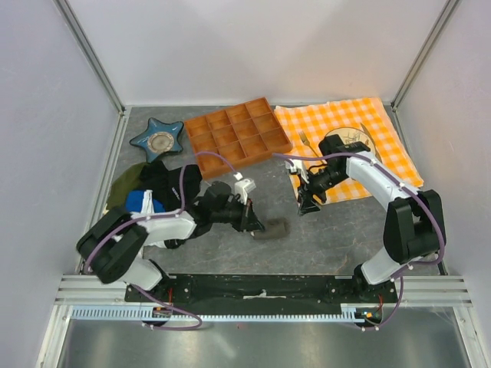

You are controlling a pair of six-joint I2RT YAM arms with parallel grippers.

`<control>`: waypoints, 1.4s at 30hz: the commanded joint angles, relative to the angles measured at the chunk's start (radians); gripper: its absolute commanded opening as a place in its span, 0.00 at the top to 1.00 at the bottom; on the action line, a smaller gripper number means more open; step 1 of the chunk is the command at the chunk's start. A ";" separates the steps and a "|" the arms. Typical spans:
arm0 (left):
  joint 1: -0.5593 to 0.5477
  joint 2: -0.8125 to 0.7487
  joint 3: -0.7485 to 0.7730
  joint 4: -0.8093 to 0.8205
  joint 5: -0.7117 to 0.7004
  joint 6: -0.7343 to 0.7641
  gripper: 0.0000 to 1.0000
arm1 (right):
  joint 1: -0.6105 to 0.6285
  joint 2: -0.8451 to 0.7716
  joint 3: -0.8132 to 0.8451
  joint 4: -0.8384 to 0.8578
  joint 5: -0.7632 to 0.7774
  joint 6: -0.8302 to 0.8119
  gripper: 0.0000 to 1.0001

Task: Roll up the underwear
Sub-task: Pick up the underwear from the center of the board, then place the underwear in the storage box.

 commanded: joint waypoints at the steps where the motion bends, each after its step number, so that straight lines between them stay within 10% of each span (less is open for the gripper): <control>1: 0.089 -0.163 0.033 -0.205 -0.102 0.111 0.98 | -0.009 -0.031 -0.041 0.066 -0.054 0.065 0.39; 12: 0.459 -0.165 0.414 -0.683 -0.121 0.360 0.98 | -0.026 -0.083 -0.084 0.098 -0.038 0.078 0.39; 20: 0.624 0.005 0.597 -0.744 -0.121 0.394 0.98 | -0.025 -0.086 -0.094 0.098 -0.029 0.064 0.39; 42: 0.681 0.357 0.846 -0.799 -0.197 0.374 0.98 | -0.026 -0.054 -0.095 0.098 -0.006 0.056 0.39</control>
